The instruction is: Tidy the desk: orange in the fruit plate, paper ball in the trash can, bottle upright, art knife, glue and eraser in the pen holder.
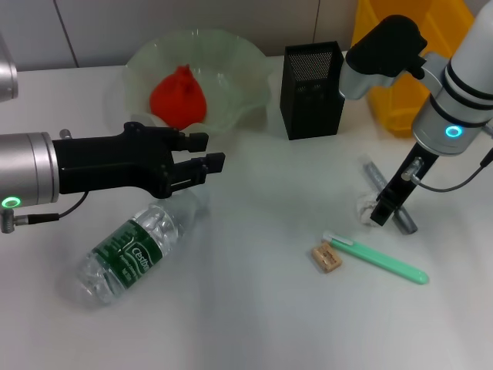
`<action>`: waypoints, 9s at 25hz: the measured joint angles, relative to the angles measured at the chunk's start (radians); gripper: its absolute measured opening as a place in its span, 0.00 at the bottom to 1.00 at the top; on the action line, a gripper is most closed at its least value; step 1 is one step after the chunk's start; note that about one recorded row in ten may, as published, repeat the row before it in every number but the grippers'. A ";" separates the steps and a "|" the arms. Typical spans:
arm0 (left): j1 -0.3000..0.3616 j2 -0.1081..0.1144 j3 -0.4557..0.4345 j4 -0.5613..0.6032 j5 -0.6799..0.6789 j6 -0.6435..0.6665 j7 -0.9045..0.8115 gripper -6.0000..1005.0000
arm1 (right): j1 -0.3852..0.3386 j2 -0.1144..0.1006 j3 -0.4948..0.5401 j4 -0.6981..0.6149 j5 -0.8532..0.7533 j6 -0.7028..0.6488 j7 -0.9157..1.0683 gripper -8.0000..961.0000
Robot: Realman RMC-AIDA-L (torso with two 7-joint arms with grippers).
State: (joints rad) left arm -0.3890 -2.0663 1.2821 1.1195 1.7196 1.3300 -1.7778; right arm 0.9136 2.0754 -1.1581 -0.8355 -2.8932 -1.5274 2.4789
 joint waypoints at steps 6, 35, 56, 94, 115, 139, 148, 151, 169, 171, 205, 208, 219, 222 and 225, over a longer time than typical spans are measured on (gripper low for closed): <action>0.001 0.000 -0.002 -0.003 0.000 0.000 0.000 0.41 | -0.001 0.000 0.000 0.000 0.000 0.008 0.000 0.40; 0.001 0.000 -0.034 -0.012 0.000 0.003 0.000 0.41 | -0.019 0.005 0.009 -0.275 0.011 -0.062 0.048 0.35; -0.006 0.002 -0.037 -0.011 0.004 0.001 0.000 0.41 | -0.095 -0.056 0.123 -0.599 -0.027 -0.076 0.049 0.36; -0.013 0.001 -0.062 -0.037 0.001 -0.006 0.006 0.41 | -0.108 -0.064 0.144 -0.110 -0.025 0.624 -0.123 0.37; -0.006 0.000 -0.061 -0.038 0.000 -0.001 0.003 0.42 | -0.259 0.010 0.037 -0.418 0.011 0.484 -0.087 0.60; 0.001 0.001 -0.206 -0.038 -0.051 0.162 0.053 0.44 | -0.589 0.002 0.361 -0.768 0.939 -0.356 -0.341 0.66; -0.004 0.003 -0.217 -0.088 -0.100 0.175 0.064 0.49 | -0.624 -0.006 0.534 -0.515 1.007 -0.588 -0.637 0.65; -0.005 0.003 -0.217 -0.088 -0.101 0.175 0.064 0.49 | -0.625 -0.007 0.569 -0.492 1.008 -0.607 -0.651 0.65; -0.014 0.001 -0.203 -0.161 -0.073 0.040 0.046 0.49 | -0.639 -0.013 0.620 -0.406 0.962 -0.600 -0.713 0.65; -0.015 -0.002 -0.195 -0.138 -0.040 0.038 0.066 0.49 | -0.635 -0.020 0.623 -0.405 0.891 -0.568 -0.716 0.65; -0.392 -0.012 0.230 0.068 0.822 0.069 -0.559 0.57 | -0.615 -0.021 0.612 -0.359 0.726 -0.465 -0.749 0.65; -0.393 -0.013 0.249 0.073 0.817 0.065 -0.567 0.57 | -0.618 -0.020 0.613 -0.352 0.726 -0.461 -0.757 0.65; -0.430 -0.014 0.278 0.006 0.829 -0.015 -0.631 0.58 | -0.615 -0.025 0.611 -0.308 0.719 -0.444 -0.790 0.65; -0.457 -0.014 0.288 -0.056 0.827 -0.050 -0.653 0.58 | -0.615 -0.024 0.610 -0.308 0.701 -0.437 -0.798 0.65; -0.461 -0.014 0.302 -0.066 0.827 -0.076 -0.675 0.58 | -0.612 -0.024 0.610 -0.306 0.686 -0.431 -0.805 0.65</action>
State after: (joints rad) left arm -0.8496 -2.0801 1.5837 1.0539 2.5471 1.2543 -2.4524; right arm 0.3016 2.0514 -0.5477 -1.1418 -2.2076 -1.9585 1.6744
